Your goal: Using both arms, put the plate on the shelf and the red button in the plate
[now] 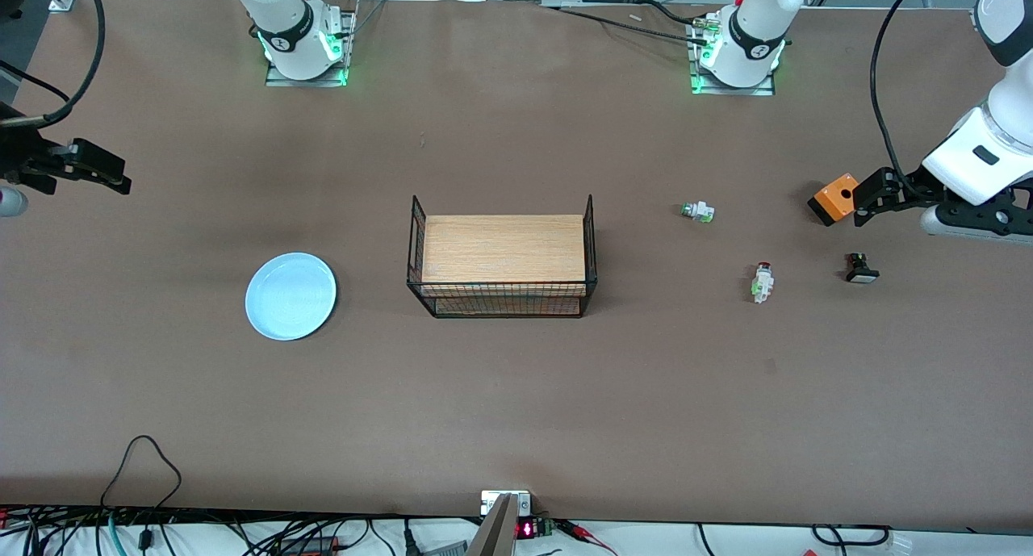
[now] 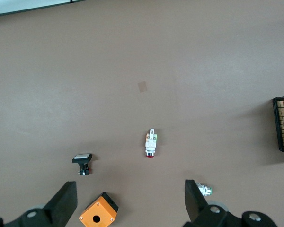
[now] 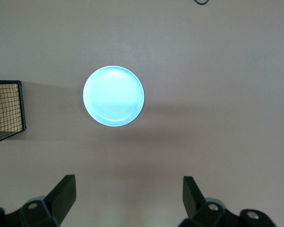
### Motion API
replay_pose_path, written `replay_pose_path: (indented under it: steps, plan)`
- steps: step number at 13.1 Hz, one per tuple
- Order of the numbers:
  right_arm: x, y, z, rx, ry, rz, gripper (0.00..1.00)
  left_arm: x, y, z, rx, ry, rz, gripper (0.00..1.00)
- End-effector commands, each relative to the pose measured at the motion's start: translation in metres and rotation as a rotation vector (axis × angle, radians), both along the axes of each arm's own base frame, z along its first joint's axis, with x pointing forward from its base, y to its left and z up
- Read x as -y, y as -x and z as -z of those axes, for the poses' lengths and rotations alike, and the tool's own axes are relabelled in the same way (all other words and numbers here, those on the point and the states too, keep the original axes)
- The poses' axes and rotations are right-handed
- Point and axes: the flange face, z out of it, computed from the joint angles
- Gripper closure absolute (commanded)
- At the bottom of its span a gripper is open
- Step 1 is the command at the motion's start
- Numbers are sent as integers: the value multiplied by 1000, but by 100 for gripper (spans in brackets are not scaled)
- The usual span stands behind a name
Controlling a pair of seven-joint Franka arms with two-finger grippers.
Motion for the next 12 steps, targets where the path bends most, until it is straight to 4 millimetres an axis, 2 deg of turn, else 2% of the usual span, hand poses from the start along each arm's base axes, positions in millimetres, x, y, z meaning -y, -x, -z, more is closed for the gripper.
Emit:
replay_pose_path:
  steps: [1, 3, 5, 7, 9, 12]
  plan:
    - [1, -3, 7, -8, 8, -13, 0, 0, -2, -3, 2, -5, 19, 0]
    - [1, -10, 21, -30, 9, -1, 0, -1, -2, -3, 0, -5, 17, 0]
    - [-4, -10, 25, -38, 13, -11, 0, -1, -2, -3, 2, -5, 17, 0]
    - [2, -11, 41, -64, 13, 1, 0, -1, -2, -3, 0, -5, 17, 0]
    - [0, -22, 68, -69, 9, -3, 0, -1, -2, -1, -3, -5, 17, 0]
    - [-1, -31, 137, -101, -2, -6, 0, -3, -2, -1, -2, -5, 16, 0]
